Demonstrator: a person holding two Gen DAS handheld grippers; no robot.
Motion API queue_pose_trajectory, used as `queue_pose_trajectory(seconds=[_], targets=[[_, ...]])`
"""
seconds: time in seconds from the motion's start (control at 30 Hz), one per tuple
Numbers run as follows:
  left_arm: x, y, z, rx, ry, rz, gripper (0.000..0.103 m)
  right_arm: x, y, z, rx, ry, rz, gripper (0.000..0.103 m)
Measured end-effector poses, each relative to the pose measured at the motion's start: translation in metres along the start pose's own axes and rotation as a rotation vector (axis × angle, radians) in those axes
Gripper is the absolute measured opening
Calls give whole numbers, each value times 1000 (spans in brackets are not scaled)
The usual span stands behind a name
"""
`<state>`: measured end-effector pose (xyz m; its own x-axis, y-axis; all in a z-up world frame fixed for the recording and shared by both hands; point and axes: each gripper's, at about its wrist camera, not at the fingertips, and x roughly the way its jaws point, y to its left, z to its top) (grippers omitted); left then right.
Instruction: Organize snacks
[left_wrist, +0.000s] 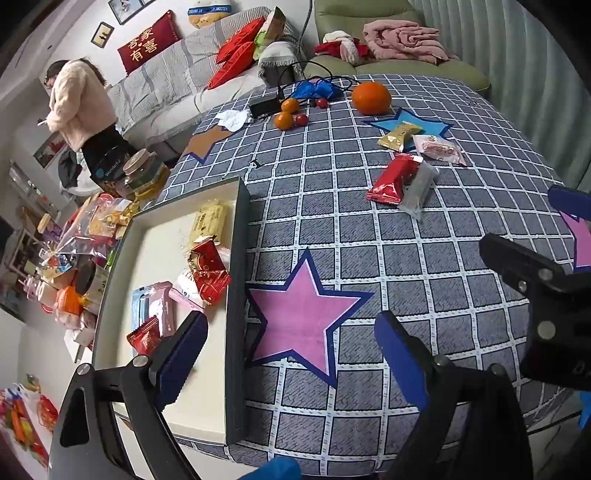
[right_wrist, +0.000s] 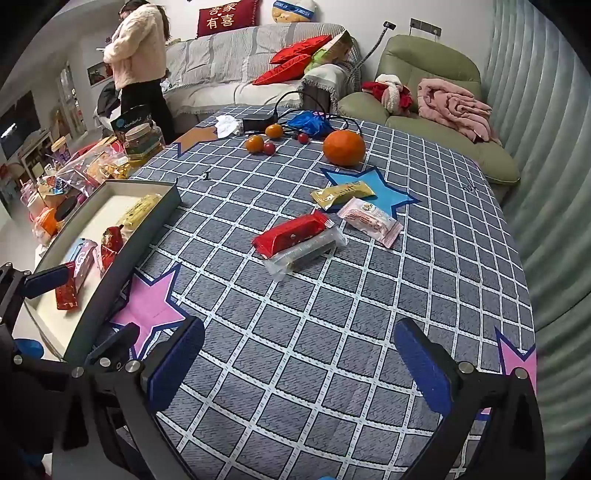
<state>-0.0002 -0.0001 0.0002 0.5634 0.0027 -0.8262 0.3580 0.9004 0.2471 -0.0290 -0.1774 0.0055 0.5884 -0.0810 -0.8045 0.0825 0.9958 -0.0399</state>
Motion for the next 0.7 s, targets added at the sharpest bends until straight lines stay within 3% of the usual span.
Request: queue_pose_trajectory(seconds=[0.7], targets=[[2,0,1,-3,2,-6,94,0,4,2,-3,0,-3,103]])
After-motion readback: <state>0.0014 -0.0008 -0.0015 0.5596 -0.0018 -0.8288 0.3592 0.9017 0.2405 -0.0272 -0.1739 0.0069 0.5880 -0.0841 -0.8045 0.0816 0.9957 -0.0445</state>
